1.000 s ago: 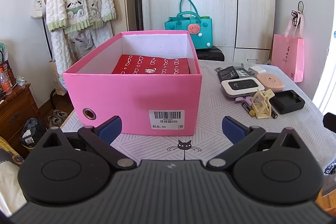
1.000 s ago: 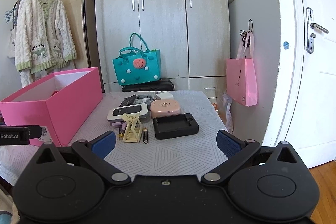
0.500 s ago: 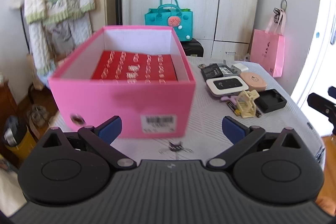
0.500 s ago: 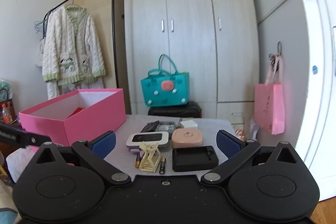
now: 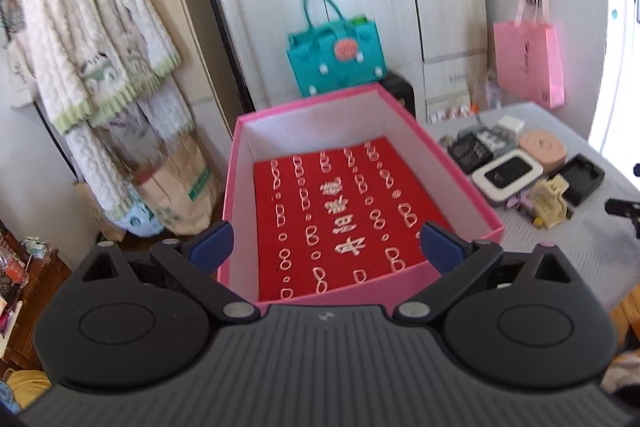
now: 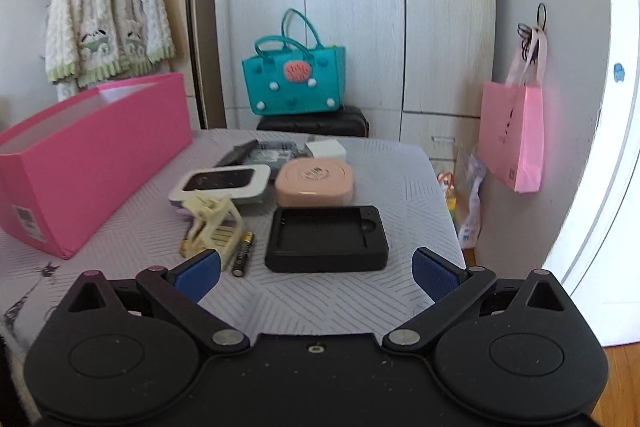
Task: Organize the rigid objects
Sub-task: 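Move the right tool to the black phone case and close on it, then carry the black phone case into the pink box and release it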
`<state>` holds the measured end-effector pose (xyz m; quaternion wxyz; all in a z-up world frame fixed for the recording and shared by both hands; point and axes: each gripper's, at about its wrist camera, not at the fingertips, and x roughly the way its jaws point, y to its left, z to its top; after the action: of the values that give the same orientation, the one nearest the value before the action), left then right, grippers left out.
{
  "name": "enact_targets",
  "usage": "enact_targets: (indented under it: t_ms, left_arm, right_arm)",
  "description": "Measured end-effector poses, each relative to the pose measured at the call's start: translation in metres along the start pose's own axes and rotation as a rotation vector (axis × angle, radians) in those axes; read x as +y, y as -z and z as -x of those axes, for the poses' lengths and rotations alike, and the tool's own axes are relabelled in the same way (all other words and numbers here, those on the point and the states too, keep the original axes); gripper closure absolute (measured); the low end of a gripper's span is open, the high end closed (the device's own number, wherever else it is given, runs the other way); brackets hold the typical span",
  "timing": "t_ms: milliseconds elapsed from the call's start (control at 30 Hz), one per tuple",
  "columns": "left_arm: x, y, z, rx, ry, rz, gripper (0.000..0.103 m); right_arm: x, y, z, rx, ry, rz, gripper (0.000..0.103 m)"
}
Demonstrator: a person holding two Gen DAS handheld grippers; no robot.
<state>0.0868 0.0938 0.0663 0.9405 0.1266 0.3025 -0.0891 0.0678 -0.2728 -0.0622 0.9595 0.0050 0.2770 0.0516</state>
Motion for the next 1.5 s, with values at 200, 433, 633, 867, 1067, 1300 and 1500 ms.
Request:
enact_targets:
  t_ms: [200, 433, 633, 867, 1067, 1300, 1500]
  left_arm:
    - [0.023, -0.02, -0.035, 0.085, -0.045, -0.048, 0.003]
    - [0.059, -0.036, -0.084, 0.2, -0.069, -0.066, 0.037]
    - [0.085, -0.038, -0.104, 0.21, -0.077, -0.015, 0.042]
    - [0.089, -0.035, -0.132, 0.29, -0.047, -0.016, 0.048]
    - [0.1, -0.034, -0.144, 0.374, 0.057, 0.058, 0.097]
    - [0.09, -0.03, -0.142, 0.34, 0.032, 0.008, 0.097]
    - [0.097, -0.033, -0.143, 0.349, 0.061, 0.033, 0.097]
  right_arm:
    - [-0.004, -0.012, -0.038, 0.093, 0.007, 0.039, 0.0]
    - [-0.007, -0.025, -0.066, 0.168, -0.021, 0.063, 0.0]
    - [-0.017, -0.03, -0.084, 0.2, -0.034, 0.006, 0.0]
    - [-0.018, -0.035, -0.087, 0.196, -0.045, 0.001, 0.008]
    - [-0.018, -0.043, -0.083, 0.216, -0.038, 0.048, 0.008]
    - [-0.022, -0.052, -0.072, 0.207, -0.047, 0.028, 0.008]
    - [-0.017, -0.08, -0.05, 0.141, -0.105, 0.013, 0.008]
